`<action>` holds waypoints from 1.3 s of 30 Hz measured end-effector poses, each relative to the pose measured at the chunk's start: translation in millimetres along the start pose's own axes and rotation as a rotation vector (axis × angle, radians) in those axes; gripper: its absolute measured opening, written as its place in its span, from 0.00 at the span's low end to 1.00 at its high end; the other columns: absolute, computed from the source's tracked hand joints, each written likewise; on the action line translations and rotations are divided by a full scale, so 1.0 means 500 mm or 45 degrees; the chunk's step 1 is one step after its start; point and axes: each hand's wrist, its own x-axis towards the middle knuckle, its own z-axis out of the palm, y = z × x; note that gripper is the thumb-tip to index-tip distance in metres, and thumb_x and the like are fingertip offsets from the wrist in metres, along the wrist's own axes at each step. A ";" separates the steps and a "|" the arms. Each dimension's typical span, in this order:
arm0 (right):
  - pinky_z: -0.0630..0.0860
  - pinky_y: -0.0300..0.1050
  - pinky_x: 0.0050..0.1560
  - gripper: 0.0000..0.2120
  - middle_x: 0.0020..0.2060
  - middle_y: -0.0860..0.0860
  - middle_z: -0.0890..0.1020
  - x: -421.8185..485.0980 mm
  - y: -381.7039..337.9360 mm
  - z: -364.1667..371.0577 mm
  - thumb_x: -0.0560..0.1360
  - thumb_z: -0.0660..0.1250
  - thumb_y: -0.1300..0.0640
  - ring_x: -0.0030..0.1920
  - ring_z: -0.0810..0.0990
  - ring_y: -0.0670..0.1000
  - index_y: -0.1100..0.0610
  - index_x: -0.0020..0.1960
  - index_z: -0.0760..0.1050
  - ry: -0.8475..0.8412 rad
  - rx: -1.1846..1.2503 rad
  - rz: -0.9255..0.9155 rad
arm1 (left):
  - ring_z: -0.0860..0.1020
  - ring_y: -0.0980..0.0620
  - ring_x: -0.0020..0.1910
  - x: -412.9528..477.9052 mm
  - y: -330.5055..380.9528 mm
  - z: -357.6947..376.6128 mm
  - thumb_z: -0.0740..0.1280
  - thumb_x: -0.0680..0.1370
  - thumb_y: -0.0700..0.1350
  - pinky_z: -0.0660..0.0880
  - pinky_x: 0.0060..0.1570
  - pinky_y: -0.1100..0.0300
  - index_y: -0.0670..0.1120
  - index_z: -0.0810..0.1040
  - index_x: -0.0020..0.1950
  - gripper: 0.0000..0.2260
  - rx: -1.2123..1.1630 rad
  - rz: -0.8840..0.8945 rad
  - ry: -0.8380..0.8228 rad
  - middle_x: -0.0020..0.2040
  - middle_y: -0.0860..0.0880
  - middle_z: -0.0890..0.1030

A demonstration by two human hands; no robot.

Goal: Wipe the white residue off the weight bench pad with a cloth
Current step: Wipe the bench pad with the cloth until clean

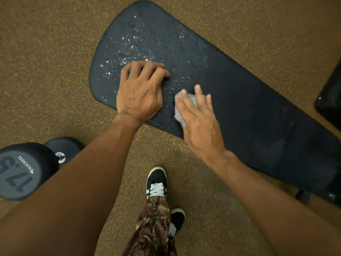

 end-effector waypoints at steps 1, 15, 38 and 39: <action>0.55 0.66 0.77 0.27 0.76 0.56 0.68 -0.022 0.006 -0.001 0.77 0.59 0.61 0.79 0.57 0.65 0.60 0.76 0.66 -0.047 -0.030 -0.092 | 0.75 0.43 0.60 0.000 0.001 0.000 0.59 0.79 0.43 0.67 0.62 0.46 0.51 0.79 0.60 0.13 0.001 0.002 0.002 0.62 0.52 0.80; 0.57 0.66 0.76 0.27 0.74 0.55 0.71 -0.048 0.006 0.012 0.76 0.59 0.62 0.78 0.60 0.64 0.59 0.75 0.69 -0.009 -0.005 -0.174 | 0.75 0.44 0.59 -0.002 -0.002 0.006 0.60 0.78 0.44 0.68 0.58 0.48 0.53 0.79 0.59 0.13 -0.015 -0.025 0.022 0.60 0.54 0.81; 0.62 0.66 0.75 0.24 0.71 0.56 0.75 -0.037 0.018 -0.008 0.77 0.59 0.63 0.75 0.64 0.66 0.60 0.73 0.72 0.020 -0.063 -0.170 | 0.74 0.44 0.59 -0.003 0.002 0.004 0.59 0.78 0.44 0.67 0.57 0.48 0.52 0.78 0.59 0.13 0.025 -0.046 -0.008 0.61 0.53 0.80; 0.61 0.67 0.75 0.24 0.71 0.56 0.75 -0.038 -0.002 0.003 0.77 0.59 0.63 0.76 0.64 0.66 0.60 0.73 0.72 0.027 -0.040 -0.168 | 0.74 0.44 0.59 -0.003 0.001 0.005 0.59 0.78 0.44 0.67 0.57 0.48 0.52 0.78 0.59 0.13 0.025 -0.045 -0.005 0.61 0.53 0.80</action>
